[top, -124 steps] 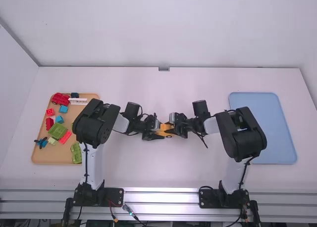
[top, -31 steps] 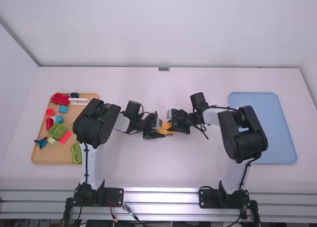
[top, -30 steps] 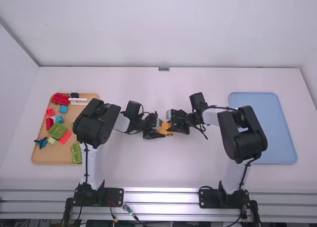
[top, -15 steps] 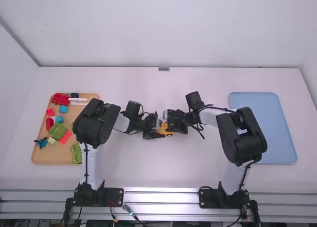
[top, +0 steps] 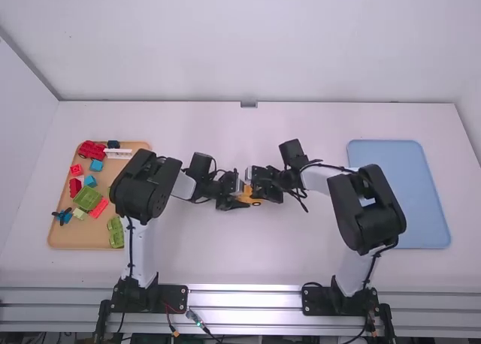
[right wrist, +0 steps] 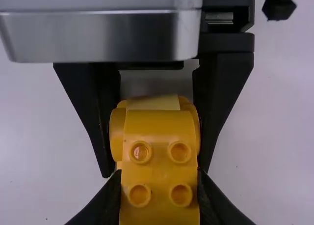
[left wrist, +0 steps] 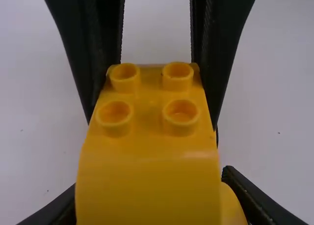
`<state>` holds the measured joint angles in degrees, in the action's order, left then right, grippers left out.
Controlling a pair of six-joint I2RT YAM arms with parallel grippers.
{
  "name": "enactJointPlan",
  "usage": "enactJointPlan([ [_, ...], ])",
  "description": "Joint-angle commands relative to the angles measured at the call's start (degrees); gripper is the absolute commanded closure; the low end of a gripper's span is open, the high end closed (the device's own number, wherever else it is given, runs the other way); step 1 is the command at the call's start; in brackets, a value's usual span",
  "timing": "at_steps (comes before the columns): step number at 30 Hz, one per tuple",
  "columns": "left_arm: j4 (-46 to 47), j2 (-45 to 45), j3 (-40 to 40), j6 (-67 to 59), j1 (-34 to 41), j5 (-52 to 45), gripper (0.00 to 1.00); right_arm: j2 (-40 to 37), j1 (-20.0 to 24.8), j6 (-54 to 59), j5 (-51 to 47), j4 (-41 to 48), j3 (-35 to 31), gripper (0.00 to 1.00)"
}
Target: Assemble lego blocks to make yellow taxi
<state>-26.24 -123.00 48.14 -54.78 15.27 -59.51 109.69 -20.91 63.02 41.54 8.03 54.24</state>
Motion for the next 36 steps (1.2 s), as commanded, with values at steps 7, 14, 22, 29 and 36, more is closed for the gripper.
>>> enactJointPlan([
  [7,0.5,-1.1,0.2,1.4,0.2,3.7,0.78,2.7,-3.2,2.3,-8.6,1.2,-2.9,1.00],
  [14,0.5,-1.1,0.2,1.4,0.2,3.7,0.79,2.7,-3.1,2.8,-8.6,1.4,-2.9,1.00],
  [22,0.5,-1.1,0.2,1.4,0.2,3.7,0.80,2.7,-3.8,3.0,-11.0,6.4,0.0,1.00],
  [29,0.5,-1.1,0.2,1.4,0.2,3.7,0.80,2.7,-6.7,1.3,-14.0,7.1,0.9,1.00],
  [36,0.7,-1.1,0.2,1.4,0.2,3.7,0.81,2.7,-6.0,1.3,-13.9,6.8,0.2,1.00],
])
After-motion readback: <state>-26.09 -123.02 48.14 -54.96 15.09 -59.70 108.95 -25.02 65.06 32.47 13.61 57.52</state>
